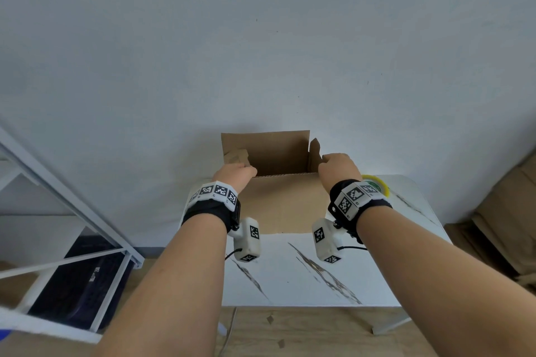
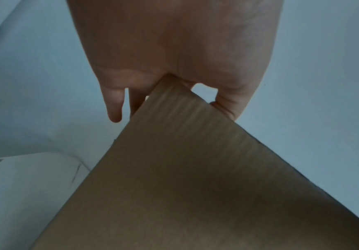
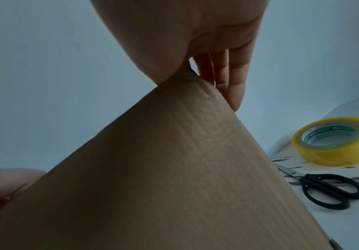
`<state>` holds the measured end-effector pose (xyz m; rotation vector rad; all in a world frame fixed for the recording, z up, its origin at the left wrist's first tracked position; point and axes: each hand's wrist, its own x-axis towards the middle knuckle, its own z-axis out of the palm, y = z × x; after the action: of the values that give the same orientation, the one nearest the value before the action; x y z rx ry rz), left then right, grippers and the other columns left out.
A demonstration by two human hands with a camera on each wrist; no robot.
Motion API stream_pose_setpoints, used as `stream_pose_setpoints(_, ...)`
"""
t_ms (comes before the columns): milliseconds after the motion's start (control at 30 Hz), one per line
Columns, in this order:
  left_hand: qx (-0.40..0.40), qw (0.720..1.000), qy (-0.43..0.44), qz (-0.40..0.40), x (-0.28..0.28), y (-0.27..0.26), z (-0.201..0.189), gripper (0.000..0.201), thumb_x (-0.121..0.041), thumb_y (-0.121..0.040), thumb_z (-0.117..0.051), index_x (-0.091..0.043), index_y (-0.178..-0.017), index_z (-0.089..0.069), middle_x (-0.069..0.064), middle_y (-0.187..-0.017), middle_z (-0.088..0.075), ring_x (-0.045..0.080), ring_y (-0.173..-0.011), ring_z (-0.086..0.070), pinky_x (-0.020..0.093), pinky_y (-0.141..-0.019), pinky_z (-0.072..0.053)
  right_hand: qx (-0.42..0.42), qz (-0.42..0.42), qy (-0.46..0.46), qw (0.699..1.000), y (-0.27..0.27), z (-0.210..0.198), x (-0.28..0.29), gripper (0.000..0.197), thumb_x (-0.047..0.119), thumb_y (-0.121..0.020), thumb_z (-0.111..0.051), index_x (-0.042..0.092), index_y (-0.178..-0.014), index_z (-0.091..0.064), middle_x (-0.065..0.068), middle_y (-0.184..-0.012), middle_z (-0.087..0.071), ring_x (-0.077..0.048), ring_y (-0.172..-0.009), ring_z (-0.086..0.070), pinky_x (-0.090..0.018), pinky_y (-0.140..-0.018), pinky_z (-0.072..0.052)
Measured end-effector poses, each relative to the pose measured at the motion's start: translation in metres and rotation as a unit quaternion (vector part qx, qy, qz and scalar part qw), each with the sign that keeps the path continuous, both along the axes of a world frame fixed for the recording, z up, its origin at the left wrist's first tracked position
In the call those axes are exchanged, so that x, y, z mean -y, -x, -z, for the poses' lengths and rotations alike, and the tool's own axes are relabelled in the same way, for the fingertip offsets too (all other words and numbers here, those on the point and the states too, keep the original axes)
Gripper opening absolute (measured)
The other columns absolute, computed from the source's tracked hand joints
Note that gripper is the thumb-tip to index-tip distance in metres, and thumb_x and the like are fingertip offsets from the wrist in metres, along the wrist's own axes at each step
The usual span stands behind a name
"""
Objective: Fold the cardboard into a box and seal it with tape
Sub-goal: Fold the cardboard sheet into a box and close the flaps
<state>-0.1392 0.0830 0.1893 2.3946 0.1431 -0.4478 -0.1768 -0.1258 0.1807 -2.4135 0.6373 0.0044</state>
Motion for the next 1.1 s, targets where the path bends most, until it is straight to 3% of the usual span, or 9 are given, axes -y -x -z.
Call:
stream_pose_setpoints(100, -0.041, 0.998, -0.005, -0.036, 0.004, 0.000, -0.003, 0.029, -0.030, -0.087, -0.054, -0.017, -0.064, -0.041, 0.000, -0.070, -0.041, 0.016, -0.063, -0.042, 0.030, -0.075, -0.036, 0.003, 0.003, -0.011, 1.000, 0.000, 0.003, 0.000, 0.021, 0.006, -0.081, -0.039, 0.019, -0.067, -0.045, -0.015, -0.102, -0.054, -0.027, -0.076, -0.048, -0.029, -0.071, -0.036)
stream_pose_setpoints(233, -0.046, 0.998, -0.006, -0.044, 0.005, 0.006, -0.010, 0.036, -0.031, -0.088, -0.055, -0.017, -0.062, -0.035, -0.001, -0.066, -0.037, 0.015, -0.060, -0.038, 0.029, -0.070, -0.036, 0.014, 0.003, -0.030, 0.999, 0.001, 0.003, 0.002, 0.019, 0.006, -0.081, -0.041, 0.013, -0.082, -0.059, -0.015, -0.103, -0.061, -0.027, -0.077, -0.052, -0.027, -0.068, -0.038)
stream_pose_setpoints(500, -0.052, 0.998, -0.028, -0.012, 0.002, 0.010, -0.010, 0.029, -0.028, -0.090, -0.051, -0.014, -0.066, -0.044, 0.002, -0.071, -0.045, 0.025, -0.086, -0.049, 0.031, -0.078, -0.036, 0.024, -0.002, -0.028, 0.999, 0.012, 0.003, -0.003, 0.018, 0.022, -0.078, -0.046, 0.016, -0.075, -0.064, -0.009, -0.085, -0.058, -0.023, -0.061, -0.049, -0.024, -0.051, -0.032)
stream_pose_setpoints(633, -0.051, 0.997, -0.058, -0.003, 0.004, 0.009, -0.006, 0.030, -0.024, -0.089, -0.049, -0.011, -0.062, -0.042, 0.005, -0.067, -0.044, 0.022, -0.070, -0.046, 0.029, -0.068, -0.034, 0.006, -0.047, -0.003, 0.999, 0.012, 0.008, -0.006, 0.037, 0.042, -0.091, -0.044, 0.018, -0.104, -0.070, -0.010, -0.110, -0.055, -0.027, -0.090, -0.059, -0.032, -0.078, -0.049)
stream_pose_setpoints(767, -0.039, 0.996, -0.079, 0.010, 0.004, 0.009, -0.002, 0.033, -0.021, -0.089, -0.046, -0.011, -0.059, -0.038, 0.005, -0.063, -0.040, 0.020, -0.062, -0.041, 0.027, -0.060, -0.030, -0.011, -0.067, 0.014, 0.998, 0.015, 0.011, -0.011, 0.061, 0.068, -0.087, -0.035, 0.027, -0.119, -0.065, -0.005, -0.117, -0.050, -0.027, -0.109, -0.054, -0.044, -0.094, -0.048)
stream_pose_setpoints(867, -0.035, 0.996, -0.079, 0.008, 0.002, 0.009, -0.002, 0.034, -0.018, -0.089, -0.045, -0.010, -0.057, -0.037, 0.006, -0.062, -0.039, 0.018, -0.058, -0.038, 0.026, -0.059, -0.029, -0.026, -0.069, -0.028, 0.997, 0.014, 0.008, -0.009, 0.074, 0.084, -0.072, -0.037, 0.023, -0.093, -0.073, -0.005, -0.095, -0.063, -0.022, -0.089, -0.061, -0.038, -0.081, -0.052)
stream_pose_setpoints(967, -0.029, 0.996, -0.083, 0.009, 0.002, 0.008, 0.000, 0.033, -0.013, -0.090, -0.042, -0.008, -0.058, -0.036, 0.006, -0.062, -0.039, 0.017, -0.056, -0.036, 0.026, -0.054, -0.026, -0.048, -0.054, -0.076, 0.994, 0.015, 0.003, -0.005, 0.072, 0.084, -0.067, -0.053, 0.013, -0.059, -0.044, 0.000, -0.058, -0.046, -0.019, -0.059, -0.049, -0.029, -0.058, -0.038)
stream_pose_setpoints(1067, -0.020, 0.997, -0.080, 0.002, 0.002, 0.008, 0.001, 0.035, -0.011, -0.092, -0.039, -0.008, -0.058, -0.037, 0.007, -0.063, -0.039, 0.017, -0.056, -0.036, 0.026, -0.055, -0.028, -0.054, -0.065, -0.097, 0.992, 0.013, 0.004, 0.002, 0.081, 0.086, -0.061, -0.056, 0.006, -0.072, -0.061, -0.004, -0.065, -0.046, -0.021, -0.064, -0.049, -0.030, -0.063, -0.038)
stream_pose_setpoints(1100, -0.016, 0.997, -0.075, 0.001, 0.002, 0.008, 0.002, 0.035, -0.013, -0.093, -0.039, -0.008, -0.058, -0.037, 0.007, -0.063, -0.039, 0.017, -0.056, -0.036, 0.027, -0.058, -0.030, -0.048, -0.081, -0.107, 0.990, 0.013, 0.006, 0.003, 0.092, 0.086, -0.061, -0.057, 0.000, -0.091, -0.070, -0.007, -0.071, -0.054, -0.023, -0.069, -0.054, -0.030, -0.068, -0.042)
